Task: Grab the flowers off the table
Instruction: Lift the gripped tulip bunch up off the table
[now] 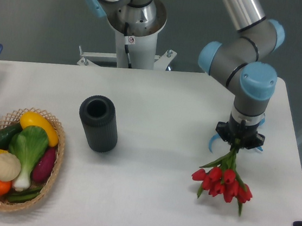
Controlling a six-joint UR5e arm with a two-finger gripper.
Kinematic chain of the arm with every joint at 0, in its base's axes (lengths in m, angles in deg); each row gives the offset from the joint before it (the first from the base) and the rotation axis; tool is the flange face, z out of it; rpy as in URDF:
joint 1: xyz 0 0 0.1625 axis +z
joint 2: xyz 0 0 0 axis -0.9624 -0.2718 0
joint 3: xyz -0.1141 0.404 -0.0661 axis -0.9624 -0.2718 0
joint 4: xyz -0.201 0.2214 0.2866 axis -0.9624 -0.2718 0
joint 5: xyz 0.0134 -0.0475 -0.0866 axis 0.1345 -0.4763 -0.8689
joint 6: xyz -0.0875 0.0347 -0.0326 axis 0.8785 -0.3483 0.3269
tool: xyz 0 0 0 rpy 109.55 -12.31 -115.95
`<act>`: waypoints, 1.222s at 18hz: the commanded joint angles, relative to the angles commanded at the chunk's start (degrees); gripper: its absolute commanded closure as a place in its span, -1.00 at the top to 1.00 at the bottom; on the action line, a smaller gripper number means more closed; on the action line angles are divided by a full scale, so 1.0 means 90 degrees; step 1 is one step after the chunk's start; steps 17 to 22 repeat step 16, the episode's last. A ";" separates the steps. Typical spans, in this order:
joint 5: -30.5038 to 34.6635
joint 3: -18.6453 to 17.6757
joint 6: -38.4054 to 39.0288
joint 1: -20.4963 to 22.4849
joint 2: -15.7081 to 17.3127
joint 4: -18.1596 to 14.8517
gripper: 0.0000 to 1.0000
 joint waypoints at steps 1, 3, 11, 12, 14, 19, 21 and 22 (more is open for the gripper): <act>0.0010 0.0127 -0.0019 0.0000 0.0039 -0.0185 -1.00; 0.0010 0.0371 -0.0039 -0.0010 0.0079 -0.0575 -1.00; 0.0010 0.1056 -0.0097 -0.0039 0.0108 -0.1338 -1.00; 0.0019 0.1056 -0.0107 -0.0039 0.0108 -0.1417 -1.00; 0.0223 0.1066 -0.0127 -0.0049 0.0118 -0.1534 -1.00; 0.0254 0.1075 -0.0205 -0.0059 0.0128 -0.1573 -1.00; 0.0254 0.1075 -0.0205 -0.0059 0.0128 -0.1573 -1.00; 0.0254 0.1075 -0.0205 -0.0059 0.0128 -0.1573 -1.00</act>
